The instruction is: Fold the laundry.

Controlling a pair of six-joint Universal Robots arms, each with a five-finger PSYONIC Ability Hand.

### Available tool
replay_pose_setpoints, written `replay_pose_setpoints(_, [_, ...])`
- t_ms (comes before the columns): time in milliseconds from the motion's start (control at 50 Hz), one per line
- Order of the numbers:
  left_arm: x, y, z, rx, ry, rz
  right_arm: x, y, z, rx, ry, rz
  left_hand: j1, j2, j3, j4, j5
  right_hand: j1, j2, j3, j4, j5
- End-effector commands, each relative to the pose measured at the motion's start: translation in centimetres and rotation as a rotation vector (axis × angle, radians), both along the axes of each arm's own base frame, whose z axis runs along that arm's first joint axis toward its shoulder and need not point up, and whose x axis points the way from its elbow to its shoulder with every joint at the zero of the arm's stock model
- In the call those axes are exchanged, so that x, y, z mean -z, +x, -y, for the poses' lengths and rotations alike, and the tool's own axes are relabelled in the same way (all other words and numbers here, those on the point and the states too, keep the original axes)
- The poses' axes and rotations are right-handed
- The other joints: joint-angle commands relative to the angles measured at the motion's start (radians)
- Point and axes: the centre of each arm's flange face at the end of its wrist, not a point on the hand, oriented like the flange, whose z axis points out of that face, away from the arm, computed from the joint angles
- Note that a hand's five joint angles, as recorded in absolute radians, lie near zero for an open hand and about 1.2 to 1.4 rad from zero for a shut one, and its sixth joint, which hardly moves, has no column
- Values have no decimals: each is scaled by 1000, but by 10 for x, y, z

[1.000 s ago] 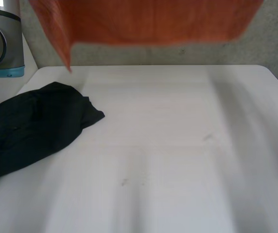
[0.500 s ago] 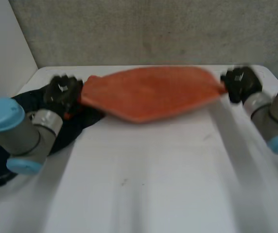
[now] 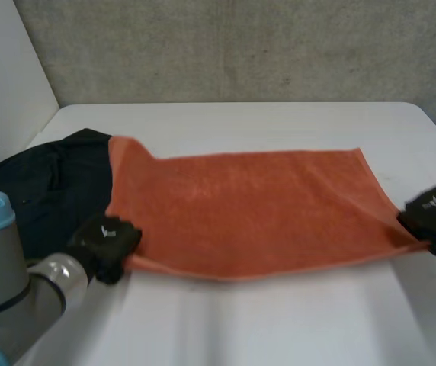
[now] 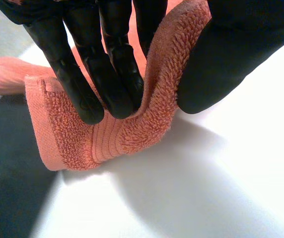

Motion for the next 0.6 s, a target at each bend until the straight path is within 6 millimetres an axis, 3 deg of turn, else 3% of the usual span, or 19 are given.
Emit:
replay_pose_setpoints(20, [0,5,-42,28,173,60,-3,-20,-31,-42,97,-111,248,200,200,194,264,413,232,223,208,224])
replay_pose_setpoints(100, [0,3,-48,45,176,64,-3,-19,-37,-52,96,-116,248,200,200,194,264,413,232,223,208,224])
replay_pose_setpoints(180, [-2,3,-40,35,144,50,-1,-19,-36,-49,87,-110,190,143,142,136,206,413,232,223,208,224])
replay_pose_setpoints(200, [-3,2,-37,32,125,44,0,-19,-36,-48,81,-110,-136,-183,-184,-190,-120,413,232,223,208,224])
replay_pose_setpoints(260, [-5,1,-30,26,93,34,2,-20,-31,-43,53,-113,-628,-676,-676,-682,-612,413,232,223,208,224])
replay_pose_setpoints(280, [-9,1,-23,14,61,20,3,-20,-30,-42,46,-115,-926,-974,-974,-980,-910,413,232,223,208,224])
replay_pose_setpoints(300, [-12,2,-19,7,43,12,3,-21,-28,-40,37,-116,-974,-1021,-1022,-1028,-958,413,232,223,208,224])
replay_pose_setpoints(420, [-53,25,28,-114,-177,-52,6,-28,-22,-12,9,-124,-973,-1021,-1021,-1027,-957,413,232,223,208,224])
replay_pose_setpoints(500, [-67,45,61,-164,-262,-79,9,-27,-23,-13,19,-117,-974,-1021,-1022,-1028,-958,413,232,223,208,224])
replay_pose_setpoints(560, [-67,57,79,-170,-270,-91,9,-27,-24,-12,21,-113,-973,-1021,-1021,-1027,-957,413,232,223,208,224])
replay_pose_setpoints(600, [-55,65,96,-166,-232,-100,10,-27,-23,-7,18,-108,-970,-1018,-1018,-1024,-954,413,232,223,208,224])
